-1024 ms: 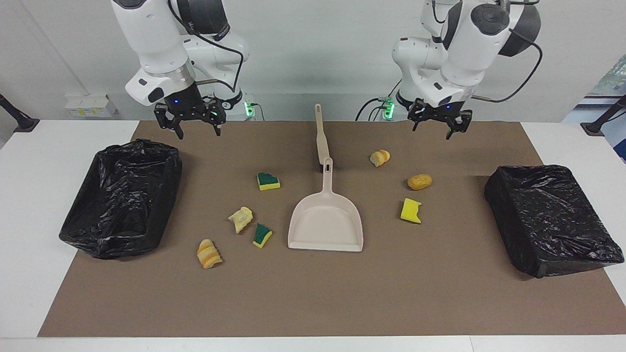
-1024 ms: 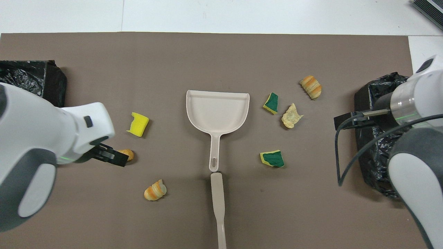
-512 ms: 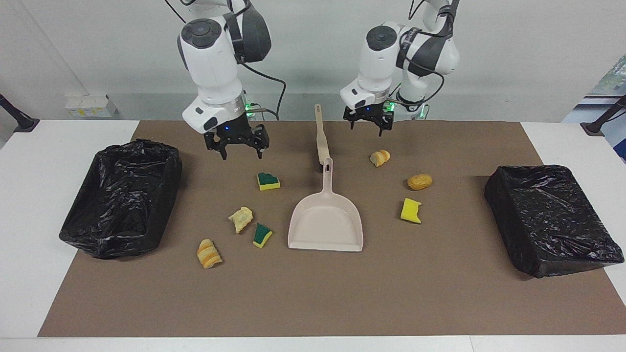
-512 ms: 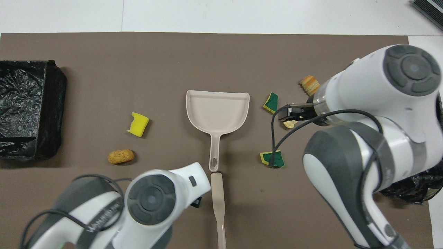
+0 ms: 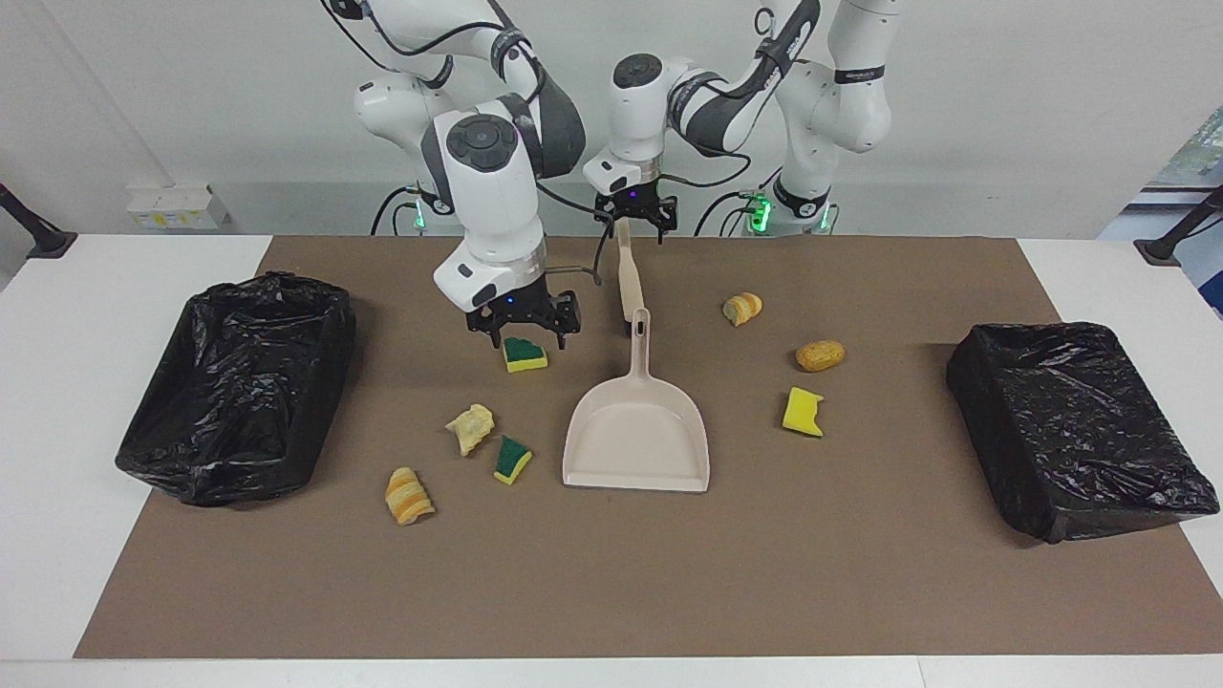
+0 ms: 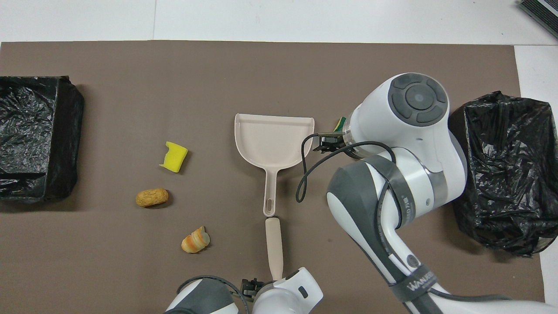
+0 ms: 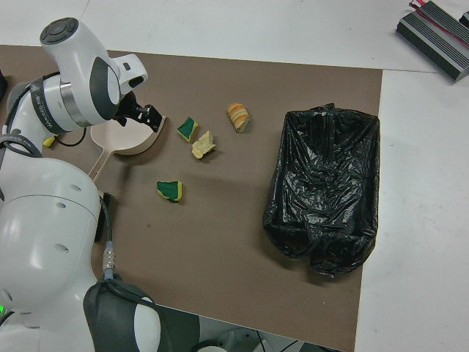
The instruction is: Sweep and dump trash in bin
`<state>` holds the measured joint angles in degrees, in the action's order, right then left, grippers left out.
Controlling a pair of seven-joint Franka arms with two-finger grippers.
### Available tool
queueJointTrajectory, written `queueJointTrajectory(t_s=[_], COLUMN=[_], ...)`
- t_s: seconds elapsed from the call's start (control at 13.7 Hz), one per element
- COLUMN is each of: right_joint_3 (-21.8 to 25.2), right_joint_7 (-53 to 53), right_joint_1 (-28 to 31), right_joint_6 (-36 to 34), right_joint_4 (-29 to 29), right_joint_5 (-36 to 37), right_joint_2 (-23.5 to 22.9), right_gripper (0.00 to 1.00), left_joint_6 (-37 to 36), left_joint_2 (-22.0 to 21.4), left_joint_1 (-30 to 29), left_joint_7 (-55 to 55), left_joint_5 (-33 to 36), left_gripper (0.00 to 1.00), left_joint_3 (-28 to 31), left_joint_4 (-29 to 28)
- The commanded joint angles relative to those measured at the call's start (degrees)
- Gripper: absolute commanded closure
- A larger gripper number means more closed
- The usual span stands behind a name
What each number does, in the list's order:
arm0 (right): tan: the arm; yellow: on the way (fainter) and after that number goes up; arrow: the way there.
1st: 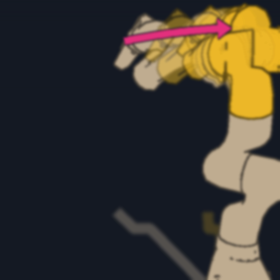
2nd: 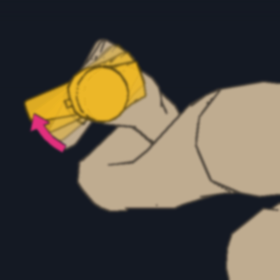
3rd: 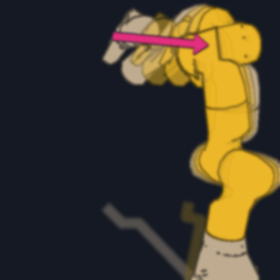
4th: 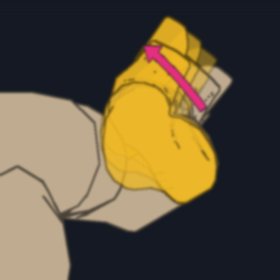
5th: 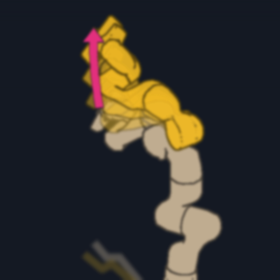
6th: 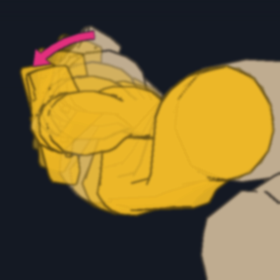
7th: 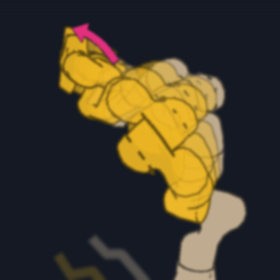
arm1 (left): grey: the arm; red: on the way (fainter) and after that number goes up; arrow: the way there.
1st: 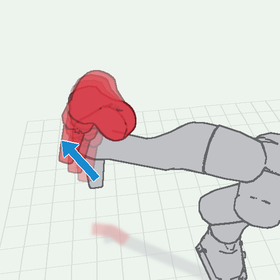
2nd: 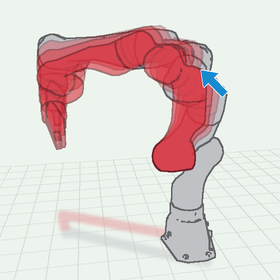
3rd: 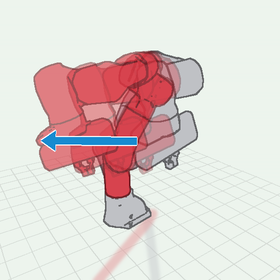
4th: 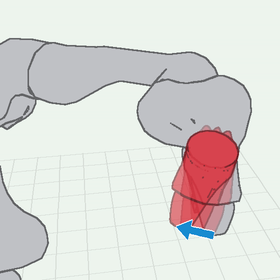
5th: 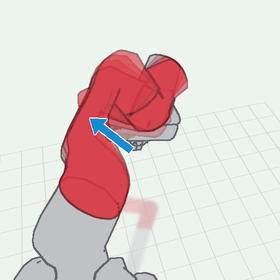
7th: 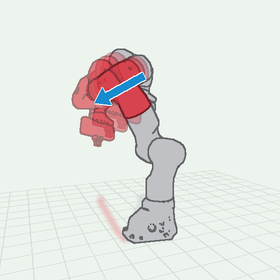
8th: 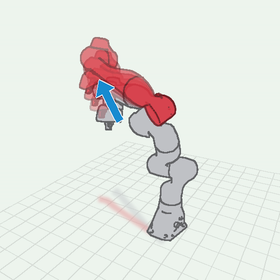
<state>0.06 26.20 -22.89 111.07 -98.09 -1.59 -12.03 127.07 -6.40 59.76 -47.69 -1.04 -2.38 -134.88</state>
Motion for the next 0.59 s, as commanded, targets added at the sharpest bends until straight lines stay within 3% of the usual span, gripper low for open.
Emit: queueJointTrajectory(t_s=[0.0,0.22,0.37,0.51], right_joint_3=[0.2,0.2,0.2,0.2], right_joint_7=[2.6,2.6,2.6,2.6], right_joint_1=[-1.3,-1.4,-1.5,-1.6], right_joint_6=[2.4,3.4,4.0,3.8], right_joint_4=[-3.2,-5.1,-6.3,-7.0], right_joint_5=[-0.8,-0.8,-0.7,-0.7], right_joint_2=[1.3,2.1,2.8,3.1], right_gripper=[0.00,0.00,0.00,0.00], left_joint_6=[2.3,2.4,2.4,2.1], left_joint_2=[0.6,0.6,1.1,1.2], left_joint_1=[1.7,2.4,2.9,2.9], left_joint_7=[-2.1,-2.1,-2.0,-1.7], left_joint_5=[-0.7,-1.2,-1.2,-1.2], left_gripper=[0.00,0.10,0.24,0.57], left_joint_3=[1.2,1.2,1.2,1.3], left_joint_4=[-1.1,-2.7,-2.8,-2.8])
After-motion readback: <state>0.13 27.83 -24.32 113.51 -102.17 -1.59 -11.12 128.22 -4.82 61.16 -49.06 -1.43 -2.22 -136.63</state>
